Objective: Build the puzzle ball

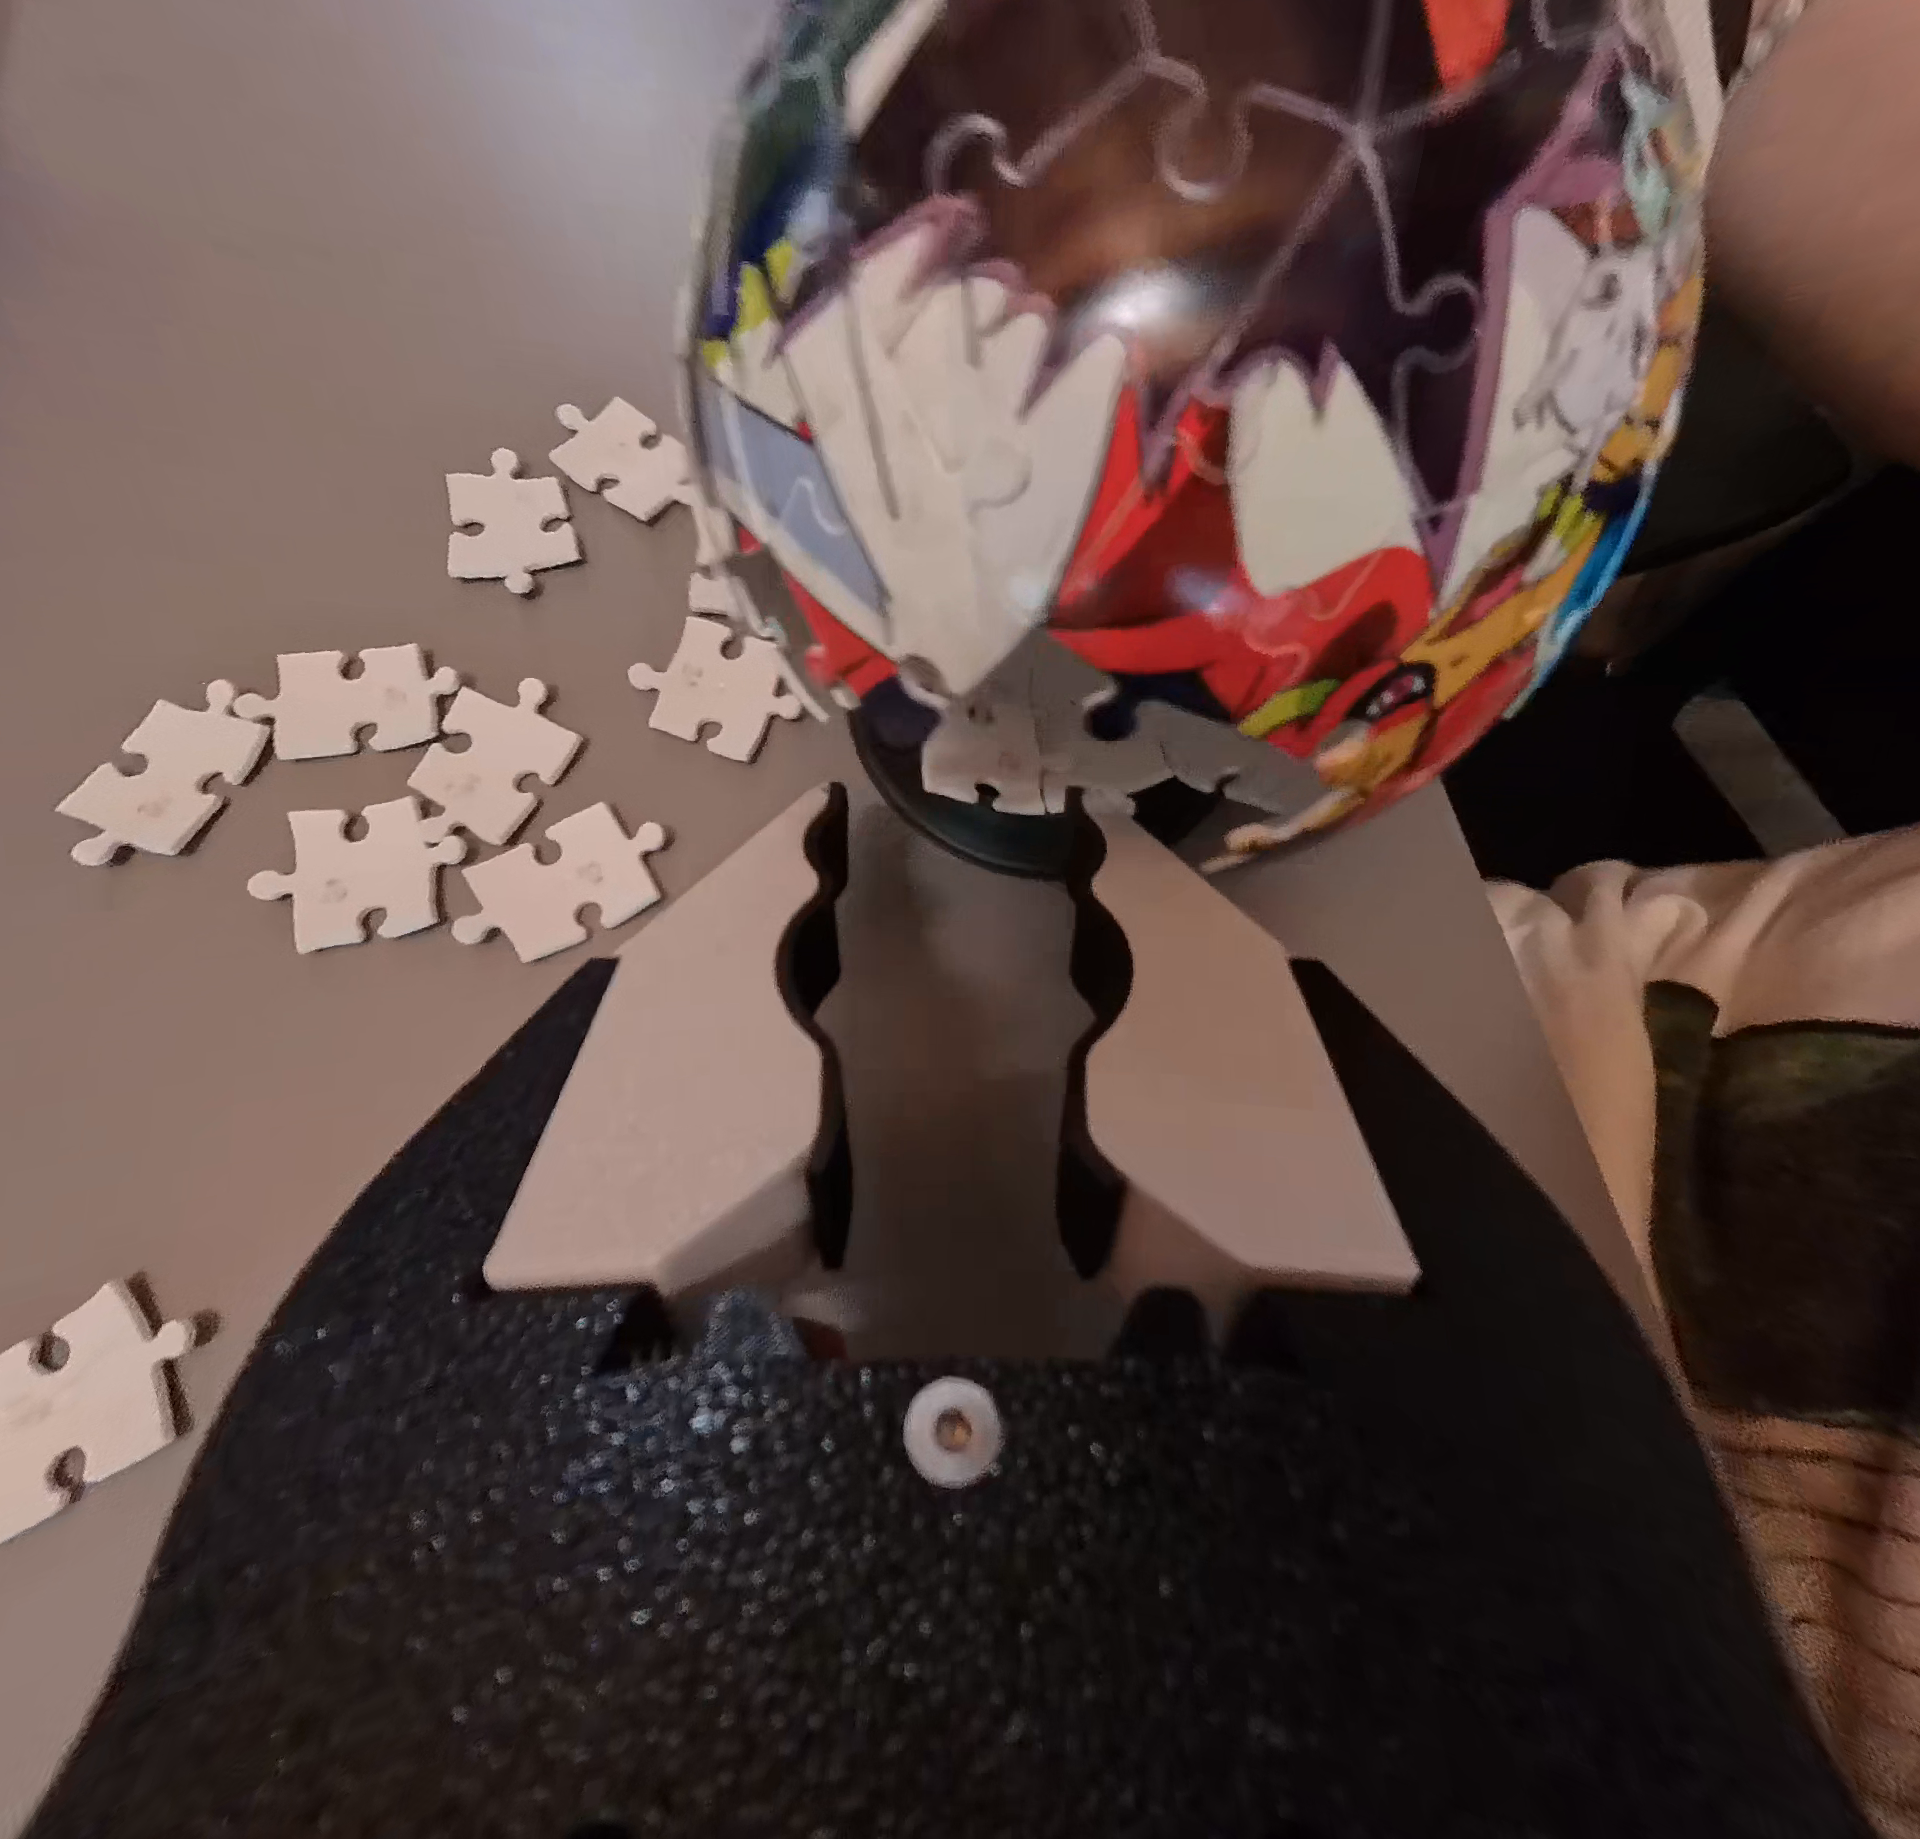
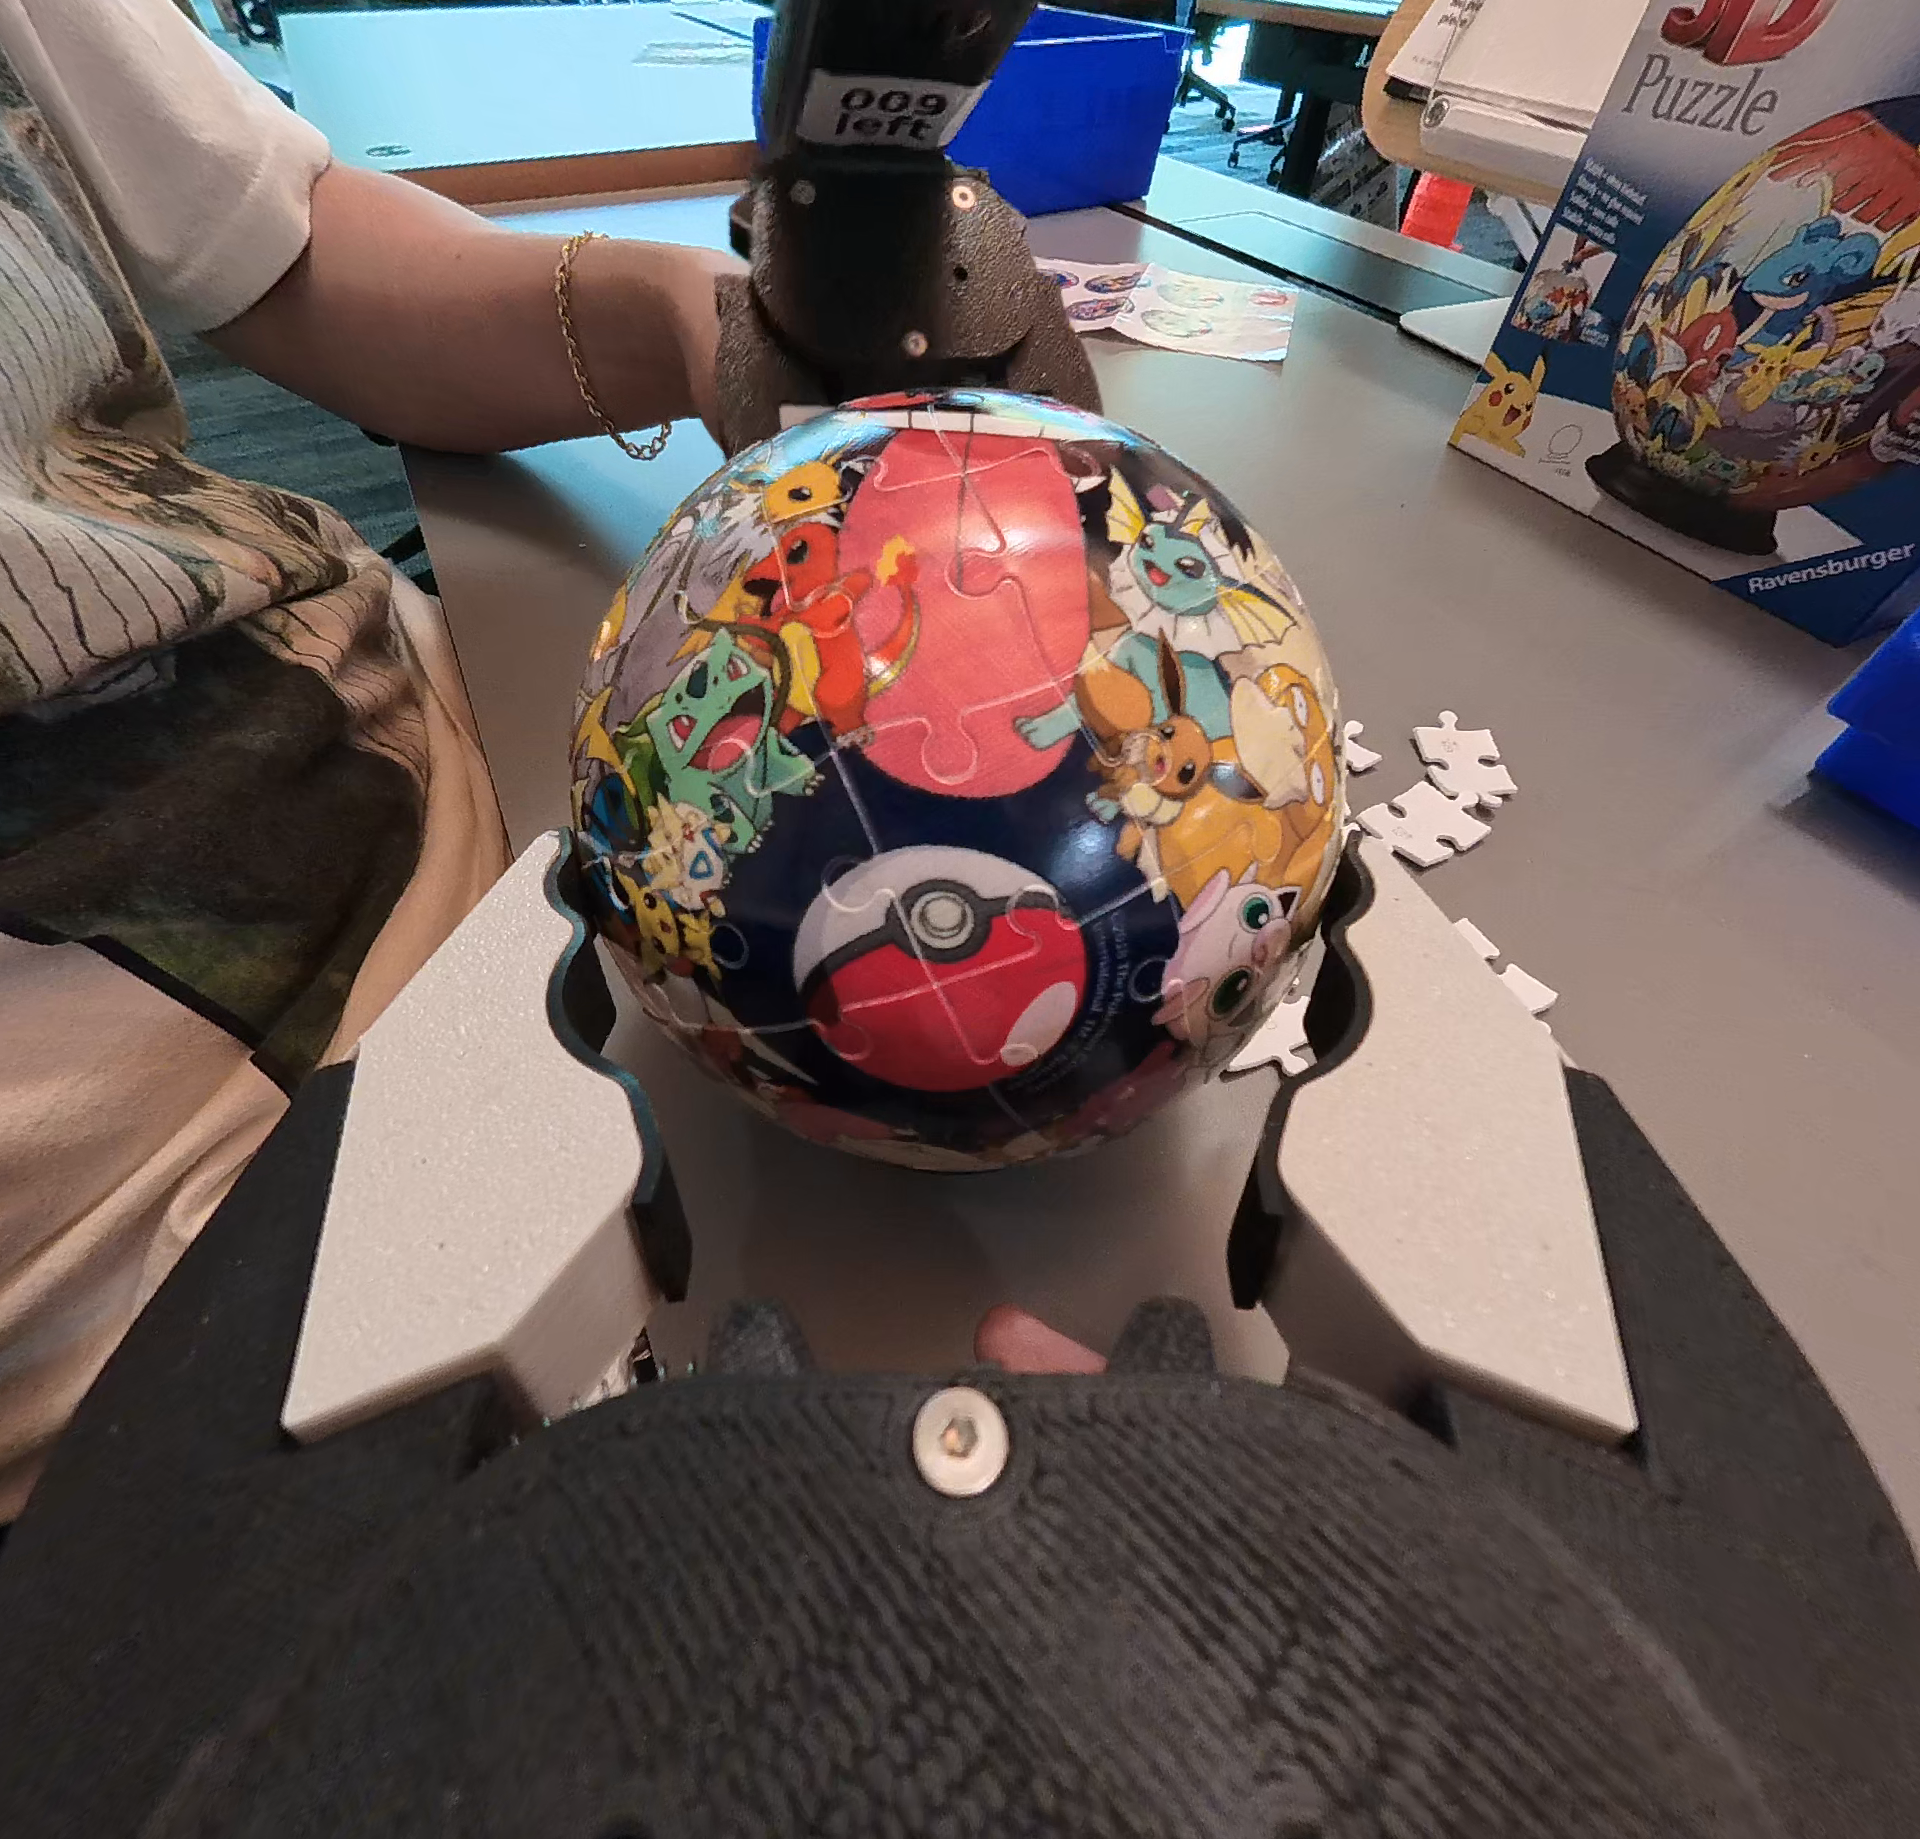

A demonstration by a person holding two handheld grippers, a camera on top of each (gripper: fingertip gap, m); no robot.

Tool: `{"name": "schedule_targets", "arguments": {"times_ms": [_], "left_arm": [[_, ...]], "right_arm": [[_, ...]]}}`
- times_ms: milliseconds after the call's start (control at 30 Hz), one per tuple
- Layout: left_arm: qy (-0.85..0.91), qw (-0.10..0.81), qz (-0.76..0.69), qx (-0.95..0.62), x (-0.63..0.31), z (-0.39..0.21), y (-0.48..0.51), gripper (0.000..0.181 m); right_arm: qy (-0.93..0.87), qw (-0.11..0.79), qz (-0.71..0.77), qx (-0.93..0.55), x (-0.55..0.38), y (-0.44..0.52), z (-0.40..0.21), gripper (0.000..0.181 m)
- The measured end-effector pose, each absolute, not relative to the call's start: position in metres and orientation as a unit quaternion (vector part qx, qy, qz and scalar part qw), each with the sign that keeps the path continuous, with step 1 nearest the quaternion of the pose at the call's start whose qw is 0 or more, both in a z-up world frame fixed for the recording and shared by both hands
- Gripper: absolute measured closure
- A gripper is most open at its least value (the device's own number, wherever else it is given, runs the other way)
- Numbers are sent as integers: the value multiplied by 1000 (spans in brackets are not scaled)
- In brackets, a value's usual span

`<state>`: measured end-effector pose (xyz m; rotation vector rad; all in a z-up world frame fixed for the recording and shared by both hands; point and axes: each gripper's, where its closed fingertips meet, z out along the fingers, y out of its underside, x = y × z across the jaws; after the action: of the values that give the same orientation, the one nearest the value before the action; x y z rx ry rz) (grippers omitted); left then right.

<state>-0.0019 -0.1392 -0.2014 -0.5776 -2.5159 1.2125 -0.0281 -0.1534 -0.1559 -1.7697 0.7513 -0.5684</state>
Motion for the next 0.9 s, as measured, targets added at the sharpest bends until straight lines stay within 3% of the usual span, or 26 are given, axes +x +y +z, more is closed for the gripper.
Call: {"name": "schedule_targets", "arguments": {"times_ms": [200,900], "left_arm": [[-882,150,436,-96,22,-203,-156,101],[-909,88,396,-99,32,-222,-165,74]], "right_arm": [[316,540,-239,-743,-25,-153,-156,44],[317,539,-243,-742,-22,-147,-157,45]]}}
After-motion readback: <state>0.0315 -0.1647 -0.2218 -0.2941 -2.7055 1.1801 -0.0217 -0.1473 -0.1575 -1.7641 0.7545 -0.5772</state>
